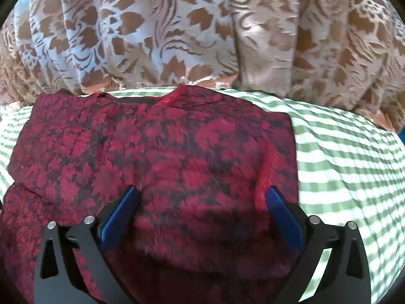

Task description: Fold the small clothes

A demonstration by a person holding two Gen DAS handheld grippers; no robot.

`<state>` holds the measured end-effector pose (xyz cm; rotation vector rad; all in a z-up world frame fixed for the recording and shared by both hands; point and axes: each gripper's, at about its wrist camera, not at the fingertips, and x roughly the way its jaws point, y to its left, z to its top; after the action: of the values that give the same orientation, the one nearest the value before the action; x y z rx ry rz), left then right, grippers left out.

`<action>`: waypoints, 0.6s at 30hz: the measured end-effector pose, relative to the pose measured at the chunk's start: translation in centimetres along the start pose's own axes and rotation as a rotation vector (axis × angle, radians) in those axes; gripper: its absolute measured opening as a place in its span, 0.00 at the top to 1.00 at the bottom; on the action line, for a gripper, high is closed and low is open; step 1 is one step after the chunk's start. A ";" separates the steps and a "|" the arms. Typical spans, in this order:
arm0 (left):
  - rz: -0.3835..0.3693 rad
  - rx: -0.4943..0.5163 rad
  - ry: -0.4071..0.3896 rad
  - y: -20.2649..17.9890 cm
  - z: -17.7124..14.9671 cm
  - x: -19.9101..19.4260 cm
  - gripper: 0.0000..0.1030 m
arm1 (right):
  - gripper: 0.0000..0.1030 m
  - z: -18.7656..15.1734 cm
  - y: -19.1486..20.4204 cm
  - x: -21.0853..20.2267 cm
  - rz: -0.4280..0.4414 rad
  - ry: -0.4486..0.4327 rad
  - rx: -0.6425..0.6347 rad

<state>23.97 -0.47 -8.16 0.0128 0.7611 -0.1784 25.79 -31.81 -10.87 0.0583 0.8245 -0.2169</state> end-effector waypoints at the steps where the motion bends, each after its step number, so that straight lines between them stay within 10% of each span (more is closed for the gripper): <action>1: 0.001 -0.002 0.002 0.1 -0.3 -0.2 0.44 | 0.03 -0.3 -0.3 -0.4 0.015 0.008 0.018; 18: 0.069 -0.030 -0.041 3.6 -6.0 -6.7 0.38 | 0.03 -10.8 -2.3 -9.4 0.098 0.107 -0.057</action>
<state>15.67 4.62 -8.08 0.0074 0.7214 -0.1012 11.30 -31.01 -11.25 0.0573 0.9318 -0.0985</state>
